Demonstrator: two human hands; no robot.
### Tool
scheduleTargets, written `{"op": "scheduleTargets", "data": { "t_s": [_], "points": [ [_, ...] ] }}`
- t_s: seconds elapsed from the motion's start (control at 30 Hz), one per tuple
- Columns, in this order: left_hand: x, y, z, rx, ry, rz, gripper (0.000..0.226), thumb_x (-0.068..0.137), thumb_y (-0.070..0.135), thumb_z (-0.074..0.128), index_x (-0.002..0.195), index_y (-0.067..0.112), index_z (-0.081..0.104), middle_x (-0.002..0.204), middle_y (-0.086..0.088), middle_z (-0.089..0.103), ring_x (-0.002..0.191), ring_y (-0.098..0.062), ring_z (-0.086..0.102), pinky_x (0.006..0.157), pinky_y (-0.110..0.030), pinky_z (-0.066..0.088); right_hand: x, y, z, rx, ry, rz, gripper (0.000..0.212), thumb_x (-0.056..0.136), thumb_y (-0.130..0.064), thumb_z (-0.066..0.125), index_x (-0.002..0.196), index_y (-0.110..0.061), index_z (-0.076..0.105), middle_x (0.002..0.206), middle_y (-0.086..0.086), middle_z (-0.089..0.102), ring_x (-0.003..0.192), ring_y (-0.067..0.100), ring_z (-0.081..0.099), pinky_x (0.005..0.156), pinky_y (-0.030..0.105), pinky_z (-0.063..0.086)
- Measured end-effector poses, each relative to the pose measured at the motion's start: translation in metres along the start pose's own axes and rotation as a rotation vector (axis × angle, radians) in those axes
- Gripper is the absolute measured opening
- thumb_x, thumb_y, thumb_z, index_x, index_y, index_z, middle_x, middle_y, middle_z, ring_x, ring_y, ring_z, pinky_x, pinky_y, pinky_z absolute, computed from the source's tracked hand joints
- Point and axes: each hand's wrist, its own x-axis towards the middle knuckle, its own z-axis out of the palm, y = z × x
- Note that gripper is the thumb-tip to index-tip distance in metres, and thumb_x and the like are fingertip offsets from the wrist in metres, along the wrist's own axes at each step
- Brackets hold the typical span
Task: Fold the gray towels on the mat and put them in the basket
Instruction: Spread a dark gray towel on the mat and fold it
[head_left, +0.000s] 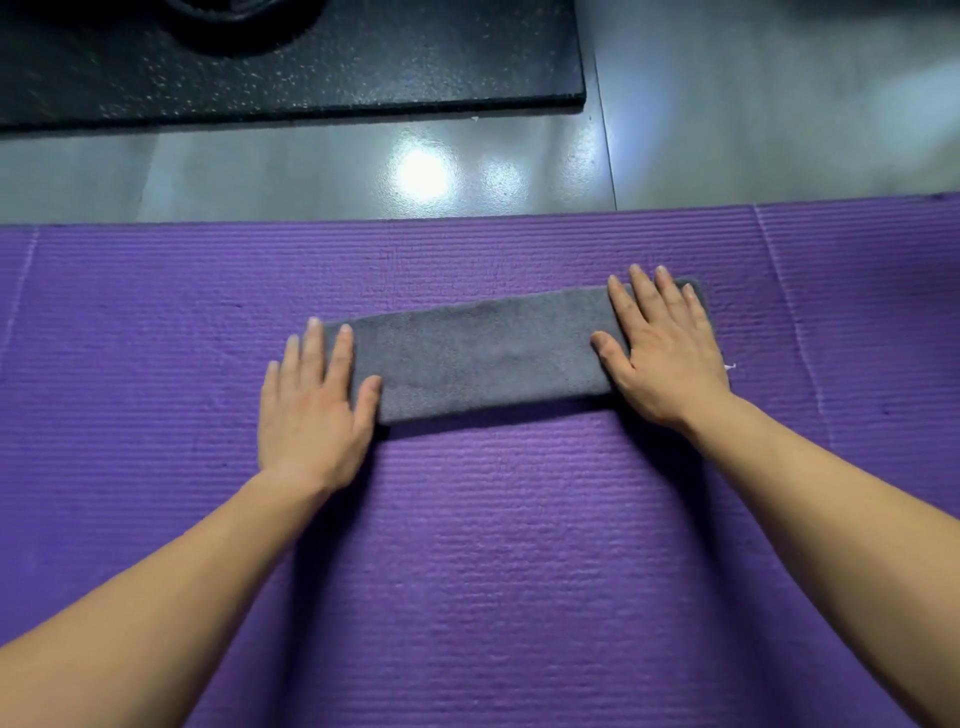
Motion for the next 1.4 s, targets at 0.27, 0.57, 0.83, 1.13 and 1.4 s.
{"op": "scheduleTargets", "data": {
  "t_s": [0.27, 0.57, 0.83, 1.13, 1.4],
  "points": [
    [-0.002, 0.000, -0.008, -0.127, -0.062, -0.094, 0.065, 0.106, 0.044, 0.024, 0.163, 0.019, 0.005, 0.169, -0.015, 0.010, 0.157, -0.029, 0.006, 0.126, -0.047, 0.010, 0.001, -0.032, -0.017, 0.064, 0.015, -0.039, 0.079, 0.093, -0.058, 0.020, 0.160, -0.018, 0.021, 0.169, 0.010, 0.009, 0.156, 0.030, -0.001, 0.126, 0.048, -0.001],
    [-0.003, 0.006, -0.037, -0.303, -0.035, -0.160, 0.073, 0.096, 0.038, 0.058, 0.157, 0.014, 0.025, 0.141, -0.017, 0.048, 0.128, -0.041, 0.043, 0.103, -0.054, 0.038, -0.014, -0.115, 0.014, 0.017, -0.054, -0.415, 0.072, 0.098, -0.057, 0.015, 0.162, -0.022, 0.018, 0.170, 0.003, 0.005, 0.157, 0.024, -0.004, 0.126, 0.050, 0.000],
    [0.004, -0.003, -0.040, -0.653, -0.140, -0.474, 0.066, 0.086, 0.047, 0.072, 0.133, 0.009, 0.046, 0.129, -0.011, 0.061, 0.116, -0.032, 0.060, 0.094, -0.040, 0.048, -0.011, -0.121, 0.003, 0.067, -0.095, -0.391, 0.080, 0.091, -0.061, 0.015, 0.161, -0.022, 0.020, 0.170, 0.001, 0.004, 0.156, 0.023, -0.004, 0.126, 0.047, -0.004],
    [0.001, -0.004, -0.039, -0.878, -0.138, -0.475, 0.038, 0.090, 0.048, 0.069, 0.099, 0.012, 0.062, 0.086, 0.003, 0.065, 0.071, -0.010, 0.057, 0.055, -0.028, 0.036, 0.008, -0.145, -0.016, 0.191, -0.057, -0.568, 0.056, 0.085, -0.049, 0.071, 0.132, -0.025, 0.053, 0.159, -0.010, 0.036, 0.134, 0.026, 0.037, 0.103, 0.048, 0.034],
    [-0.016, 0.028, -0.048, -1.086, 0.024, 0.250, 0.043, 0.095, 0.057, 0.037, 0.125, 0.035, 0.059, 0.141, 0.006, 0.053, 0.141, 0.002, 0.036, 0.119, -0.027, 0.026, 0.007, -0.133, -0.030, 0.908, -0.210, -0.325, 0.031, 0.097, -0.030, 0.064, 0.126, -0.022, 0.060, 0.124, -0.013, 0.067, 0.117, 0.001, 0.060, 0.104, 0.028, 0.046]
  ]
}}
